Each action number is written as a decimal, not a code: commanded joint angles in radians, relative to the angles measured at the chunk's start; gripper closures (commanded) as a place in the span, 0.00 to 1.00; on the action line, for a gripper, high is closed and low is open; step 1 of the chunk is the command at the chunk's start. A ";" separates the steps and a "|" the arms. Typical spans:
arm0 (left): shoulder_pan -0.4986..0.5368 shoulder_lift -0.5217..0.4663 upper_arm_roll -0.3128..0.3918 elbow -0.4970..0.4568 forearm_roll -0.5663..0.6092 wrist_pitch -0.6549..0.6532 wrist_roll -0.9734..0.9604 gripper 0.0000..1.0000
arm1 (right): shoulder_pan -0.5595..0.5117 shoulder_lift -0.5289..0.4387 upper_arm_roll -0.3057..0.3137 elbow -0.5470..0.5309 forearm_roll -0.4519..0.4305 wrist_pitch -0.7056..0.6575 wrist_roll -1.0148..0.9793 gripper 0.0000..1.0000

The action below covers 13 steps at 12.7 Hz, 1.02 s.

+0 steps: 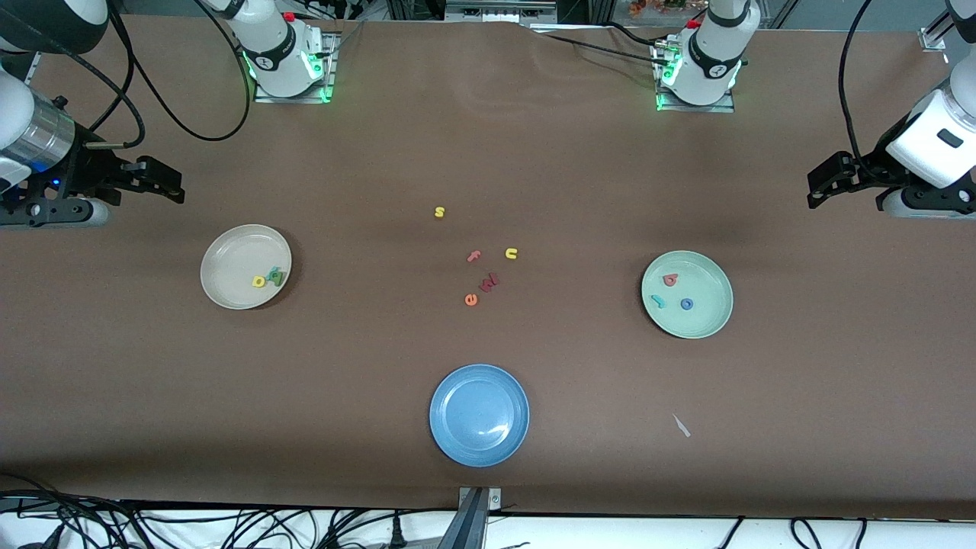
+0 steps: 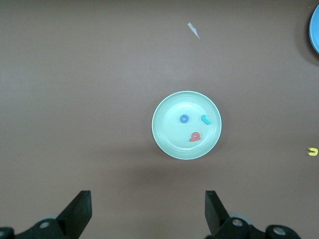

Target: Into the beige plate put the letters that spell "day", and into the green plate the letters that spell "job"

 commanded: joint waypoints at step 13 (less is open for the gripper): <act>-0.008 0.011 -0.011 0.071 0.004 -0.060 0.013 0.00 | -0.010 -0.008 0.015 -0.007 -0.013 0.004 -0.003 0.00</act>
